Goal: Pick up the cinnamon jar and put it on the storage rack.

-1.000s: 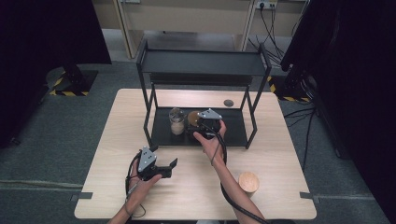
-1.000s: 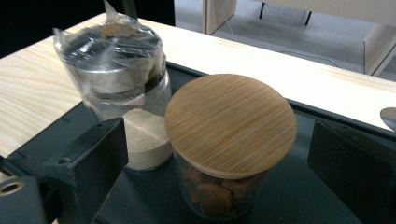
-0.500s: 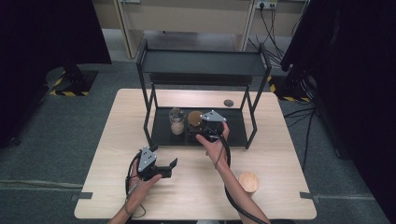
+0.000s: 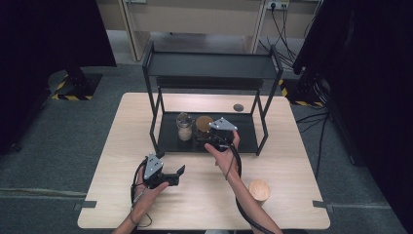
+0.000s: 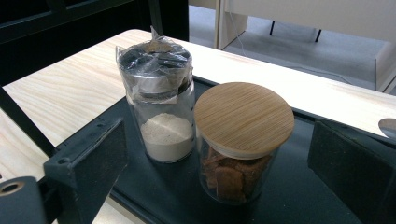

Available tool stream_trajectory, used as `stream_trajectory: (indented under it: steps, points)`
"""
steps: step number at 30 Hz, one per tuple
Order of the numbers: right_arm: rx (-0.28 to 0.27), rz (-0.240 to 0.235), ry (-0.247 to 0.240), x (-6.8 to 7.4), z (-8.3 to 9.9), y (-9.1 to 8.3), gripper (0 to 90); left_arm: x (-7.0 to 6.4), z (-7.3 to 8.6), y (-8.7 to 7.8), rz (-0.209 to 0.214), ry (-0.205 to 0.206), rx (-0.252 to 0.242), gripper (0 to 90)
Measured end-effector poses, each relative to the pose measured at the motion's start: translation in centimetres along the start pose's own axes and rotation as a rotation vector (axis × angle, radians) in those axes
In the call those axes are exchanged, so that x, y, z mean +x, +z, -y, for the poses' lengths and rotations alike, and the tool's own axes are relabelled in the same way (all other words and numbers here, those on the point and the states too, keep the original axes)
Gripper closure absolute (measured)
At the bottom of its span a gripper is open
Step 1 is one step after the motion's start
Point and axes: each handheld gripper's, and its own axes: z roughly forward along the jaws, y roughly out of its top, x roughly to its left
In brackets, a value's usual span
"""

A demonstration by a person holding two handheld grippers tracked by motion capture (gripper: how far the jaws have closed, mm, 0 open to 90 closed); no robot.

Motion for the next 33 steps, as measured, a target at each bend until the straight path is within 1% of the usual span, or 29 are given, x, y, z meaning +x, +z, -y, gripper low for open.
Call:
stream_trajectory:
  steps: [7,16,19,25,30,33]
  points:
    - [-0.010,-0.004,-0.002,0.0,0.4,-0.4,5.4,0.0,0.0,0.0,-0.001,0.000,0.000,2.5]
    - [-0.026,-0.016,0.010,0.1,0.7,-1.1,5.4,0.0,0.0,0.0,-0.002,-0.001,-0.002,2.5]
    - [-0.032,-0.013,0.003,0.2,0.9,-1.4,5.5,0.0,0.0,0.0,-0.002,-0.002,-0.003,2.5]
    - [-0.039,-0.030,0.011,0.2,1.3,-1.6,5.5,0.1,0.0,0.0,-0.003,-0.005,-0.004,2.5]
    - [-0.050,-0.046,0.010,0.5,1.4,-2.1,5.5,0.1,0.0,0.0,-0.003,-0.005,-0.005,2.5]
    - [-0.058,-0.051,0.018,0.5,1.6,-2.4,5.5,0.1,0.0,0.0,-0.003,-0.005,-0.004,2.5]
